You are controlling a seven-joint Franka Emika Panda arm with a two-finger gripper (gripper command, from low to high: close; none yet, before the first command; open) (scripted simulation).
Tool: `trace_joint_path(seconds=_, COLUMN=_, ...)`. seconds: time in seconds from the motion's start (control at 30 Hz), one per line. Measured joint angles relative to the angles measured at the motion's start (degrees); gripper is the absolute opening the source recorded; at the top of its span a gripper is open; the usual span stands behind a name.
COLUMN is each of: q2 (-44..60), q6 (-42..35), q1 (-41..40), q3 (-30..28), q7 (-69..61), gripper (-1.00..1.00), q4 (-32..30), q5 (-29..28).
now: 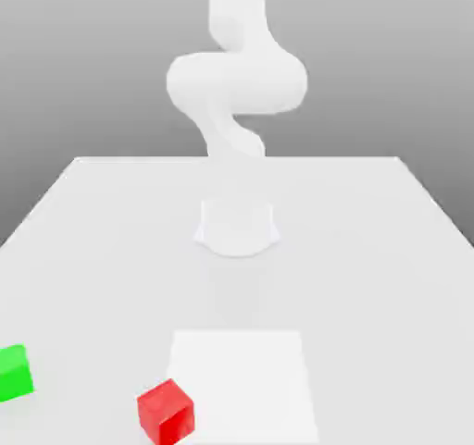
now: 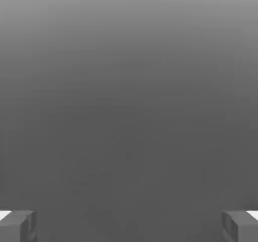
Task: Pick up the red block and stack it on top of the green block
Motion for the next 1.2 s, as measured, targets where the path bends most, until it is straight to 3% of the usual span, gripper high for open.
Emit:
trace_joint_path(seconds=0.3, q2=19.59, q6=5.00, q1=-11.31, q3=7.66, q7=18.85, gripper=0.00, q4=-2.00, q5=-10.53)
trace_joint_path(seconds=0.53, q2=34.16, q6=9.05, q1=-15.19, q3=8.17, q7=31.30, gripper=0.00, q4=-3.59, q5=-15.86)
trace_joint_path(seconds=0.73, q2=44.99, q6=13.81, q1=-17.37, q3=7.55, q7=37.51, gripper=0.00, q4=-5.37, q5=-14.08)
trace_joint_path(seconds=0.93, q2=53.57, q6=19.51, q1=-19.23, q3=8.92, q7=38.25, gripper=0.00, q4=-7.30, q5=-5.13)
trace_joint_path(seconds=1.1, q2=62.19, q6=26.54, q1=-17.69, q3=6.65, q7=40.70, gripper=0.00, q4=-6.19, q5=-7.21)
trace_joint_path(seconds=1.13, q2=63.57, q6=27.64, q1=-17.16, q3=6.02, q7=41.10, gripper=-1.00, q4=-5.99, q5=-7.75)
trace_joint_path(seconds=1.2, q2=63.57, q6=27.66, q1=-17.16, q3=6.02, q7=41.11, gripper=-1.00, q4=-5.99, q5=-7.75)
